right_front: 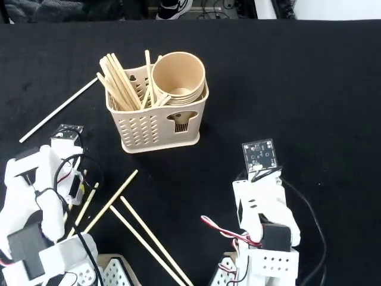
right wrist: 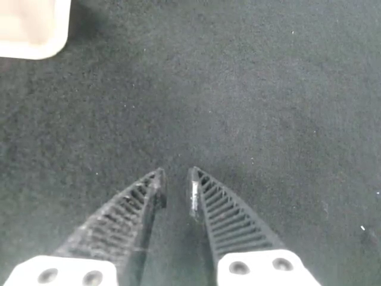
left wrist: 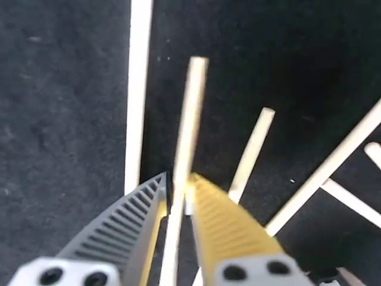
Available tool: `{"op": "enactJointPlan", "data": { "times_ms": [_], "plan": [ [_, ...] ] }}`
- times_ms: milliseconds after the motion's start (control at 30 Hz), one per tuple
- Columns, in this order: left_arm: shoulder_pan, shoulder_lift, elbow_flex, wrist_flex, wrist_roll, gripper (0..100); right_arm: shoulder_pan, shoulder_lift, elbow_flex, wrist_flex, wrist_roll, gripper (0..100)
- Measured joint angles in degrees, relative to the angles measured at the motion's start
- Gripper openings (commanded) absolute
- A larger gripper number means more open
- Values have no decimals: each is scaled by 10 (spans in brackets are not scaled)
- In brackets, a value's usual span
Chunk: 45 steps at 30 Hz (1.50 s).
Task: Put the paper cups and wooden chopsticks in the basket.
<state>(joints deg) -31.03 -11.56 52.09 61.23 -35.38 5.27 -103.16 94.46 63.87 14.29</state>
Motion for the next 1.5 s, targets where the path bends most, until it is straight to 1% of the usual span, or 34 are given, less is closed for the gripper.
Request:
{"op": "enactJointPlan", "data": {
  "times_ms": [133, 267, 433, 500, 600, 700, 733, 800, 867, 933, 1000, 1067, 1100, 1200, 1367, 1500],
  "plan": [
    [-1, -18, -2, 14, 0, 29, 0, 0, 0, 0, 0, 82],
    [-4, -114, -4, 66, -1, 29, 0, 0, 0, 0, 0, 82],
    [-4, -331, -28, 164, -1, 29, 0, 0, 0, 0, 0, 82],
    [-4, -437, -41, 178, 13, 29, 0, 0, 0, 0, 0, 82],
    [-1, -598, -69, 172, 69, 29, 0, 0, 0, 0, 0, 82],
    [43, -745, -85, 117, 146, 29, 0, 0, 0, 0, 0, 82],
    [62, -782, -85, 88, 175, 29, 0, 0, 0, 0, 0, 82],
    [112, -823, -90, 4, 242, 29, 0, 0, 0, 0, 0, 82],
    [161, -829, -73, -86, 304, 29, 0, 0, 0, 0, 0, 82],
    [209, -824, -44, -187, 350, 29, 0, 0, 0, 0, 0, 82],
    [265, -802, -13, -281, 369, 29, 0, 0, 0, 0, 0, 82],
    [315, -766, 10, -345, 376, 29, 0, 0, 0, 0, 0, 82],
    [335, -745, 16, -361, 379, 29, 0, 0, 0, 0, 0, 82],
    [364, -695, 14, -392, 380, 29, 0, 0, 0, 0, 0, 82],
    [377, -633, 27, -390, 382, 29, 0, 0, 0, 0, 0, 82],
    [376, -630, 33, -389, 382, 29, 0, 0, 0, 0, 0, 82]
  ]
}}
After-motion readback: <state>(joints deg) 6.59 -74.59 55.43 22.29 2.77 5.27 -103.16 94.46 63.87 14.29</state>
